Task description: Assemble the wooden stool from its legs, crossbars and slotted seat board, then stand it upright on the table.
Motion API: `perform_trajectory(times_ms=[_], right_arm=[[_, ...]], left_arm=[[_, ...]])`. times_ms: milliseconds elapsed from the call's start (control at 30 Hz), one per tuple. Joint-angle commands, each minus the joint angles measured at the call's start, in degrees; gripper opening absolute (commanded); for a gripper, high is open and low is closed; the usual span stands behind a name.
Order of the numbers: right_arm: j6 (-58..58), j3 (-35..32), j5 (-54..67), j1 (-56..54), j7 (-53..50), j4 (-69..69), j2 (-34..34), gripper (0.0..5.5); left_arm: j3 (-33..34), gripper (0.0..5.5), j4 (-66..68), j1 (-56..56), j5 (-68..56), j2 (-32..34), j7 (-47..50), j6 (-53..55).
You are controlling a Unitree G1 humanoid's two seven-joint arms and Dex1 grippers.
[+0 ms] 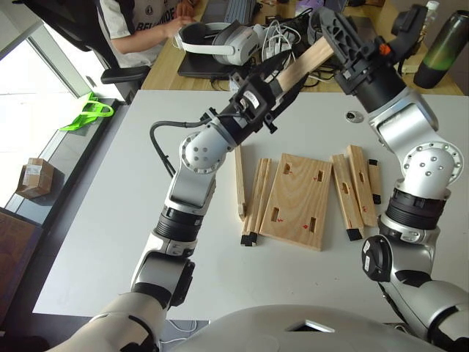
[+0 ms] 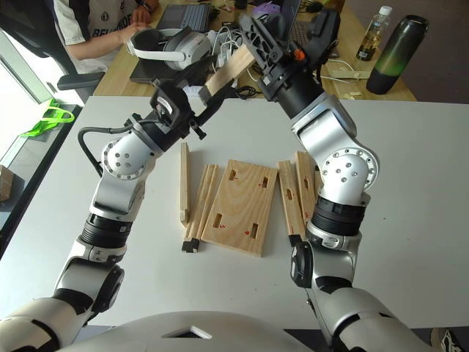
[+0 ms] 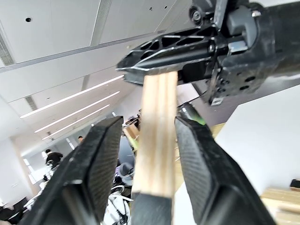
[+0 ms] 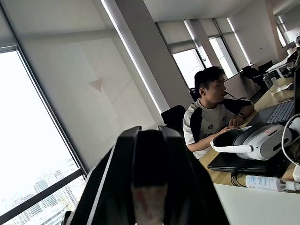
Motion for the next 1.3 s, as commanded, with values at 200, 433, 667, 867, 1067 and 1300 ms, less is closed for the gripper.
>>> perform_trajectory(times_ms=[200,433,667,867,1067,1300], right_arm=[[-20.22,4.18,-31.12,10.44,-7.16,1.49,-7.43,0.41],[-12.34,-4.05,-24.57,24.95,-5.57,-8.71,-9.55,0.41],[2.03,-16.57,-2.35,31.57,-2.46,-6.97,-11.44,0.41],[-9.23,-6.71,-17.37,37.25,0.42,-9.28,-12.60,0.41],[-28.91,4.04,-40.09,38.47,-0.40,-5.01,-12.16,0.41],[-30.07,5.37,-42.33,36.08,0.62,1.72,-10.96,0.41]], left_arm=[[18.59,3.47,6.08,2.15,-3.11,-0.68,17.36,10.65],[25.47,4.49,-6.33,13.64,-27.68,-14.49,21.25,26.60],[27.47,5.39,-6.65,13.98,-28.88,-14.67,25.96,28.57],[27.39,5.40,-6.05,13.19,-29.53,-14.29,26.21,30.00],[27.30,5.40,-4.87,11.92,-30.16,-13.66,25.44,31.66],[27.30,5.40,-4.87,11.65,-30.93,-12.84,25.11,33.71]])
